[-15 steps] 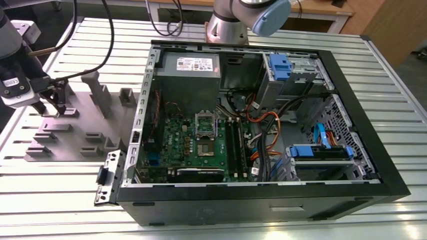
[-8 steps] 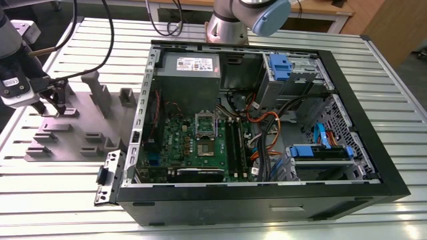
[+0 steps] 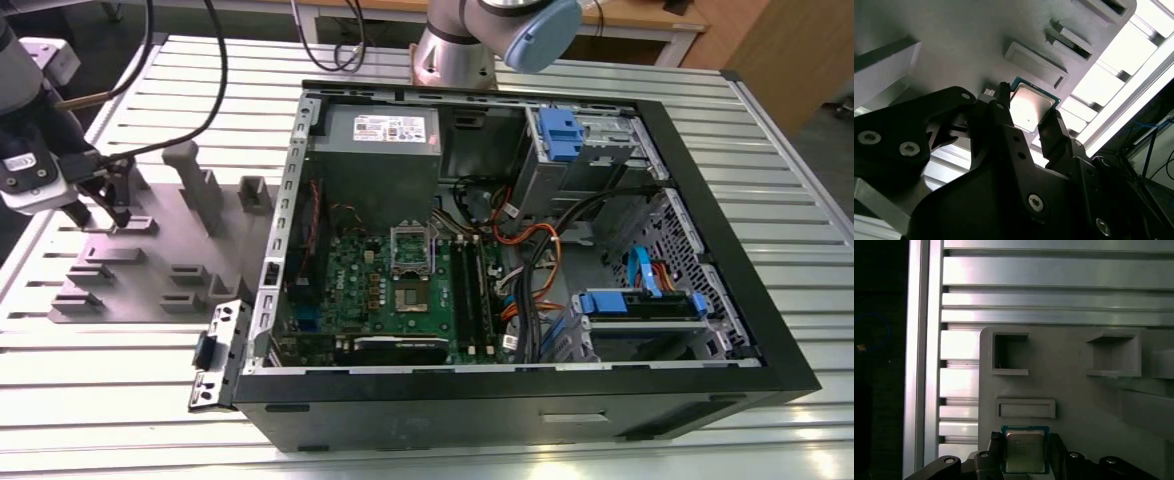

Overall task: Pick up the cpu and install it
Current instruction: 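Pick up the cpu and move it towards the insertion slot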

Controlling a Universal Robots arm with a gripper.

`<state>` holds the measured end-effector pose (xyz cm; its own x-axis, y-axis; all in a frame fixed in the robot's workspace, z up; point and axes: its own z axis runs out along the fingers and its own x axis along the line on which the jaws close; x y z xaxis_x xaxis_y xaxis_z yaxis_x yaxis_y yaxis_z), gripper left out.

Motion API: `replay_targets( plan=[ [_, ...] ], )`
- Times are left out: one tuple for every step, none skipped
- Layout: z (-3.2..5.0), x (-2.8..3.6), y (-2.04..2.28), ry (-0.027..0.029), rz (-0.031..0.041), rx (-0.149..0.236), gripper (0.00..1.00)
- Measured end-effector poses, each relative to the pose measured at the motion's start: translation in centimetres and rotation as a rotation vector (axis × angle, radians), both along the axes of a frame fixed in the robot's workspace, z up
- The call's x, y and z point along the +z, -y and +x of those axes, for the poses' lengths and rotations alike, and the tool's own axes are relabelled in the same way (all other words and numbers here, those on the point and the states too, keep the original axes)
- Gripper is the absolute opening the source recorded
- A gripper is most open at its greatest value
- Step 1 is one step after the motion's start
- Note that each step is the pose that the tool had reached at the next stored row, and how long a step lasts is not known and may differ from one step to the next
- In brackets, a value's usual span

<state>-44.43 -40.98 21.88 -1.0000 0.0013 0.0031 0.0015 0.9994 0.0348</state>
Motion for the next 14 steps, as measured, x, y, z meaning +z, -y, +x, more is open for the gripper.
replay_targets(
  plan=[
    [0.00,0.04,0.00,0.0000,0.0000,0.000,0.47],
    [0.00,0.08,0.00,0.0000,0.0000,0.000,0.47],
    [0.00,0.12,0.00,0.0000,0.0000,0.000,0.47],
    [0.00,0.18,0.00,-0.0001,-0.0001,0.000,0.47],
    [0.00,0.21,0.00,0.0001,0.0000,0.000,0.47],
    [0.00,0.25,0.00,0.0000,-0.0001,0.000,0.47],
    [0.00,0.31,0.00,-0.0001,-0.0001,0.000,0.47],
    [0.00,0.34,0.00,0.0001,0.0000,0.000,0.47],
    [0.00,0.37,0.00,0.0002,0.0001,0.000,0.47],
    [0.00,0.40,0.00,0.0002,0.0001,0.000,0.47],
    [0.00,0.43,0.00,0.0001,0.0000,0.000,0.47],
    [0.00,0.46,0.00,0.0000,0.0000,0.000,0.47],
    [0.00,0.47,0.00,0.0001,0.0000,0.000,0.47],
    [0.00,0.50,0.00,0.0001,0.0000,0.000,0.47]
  ],
)
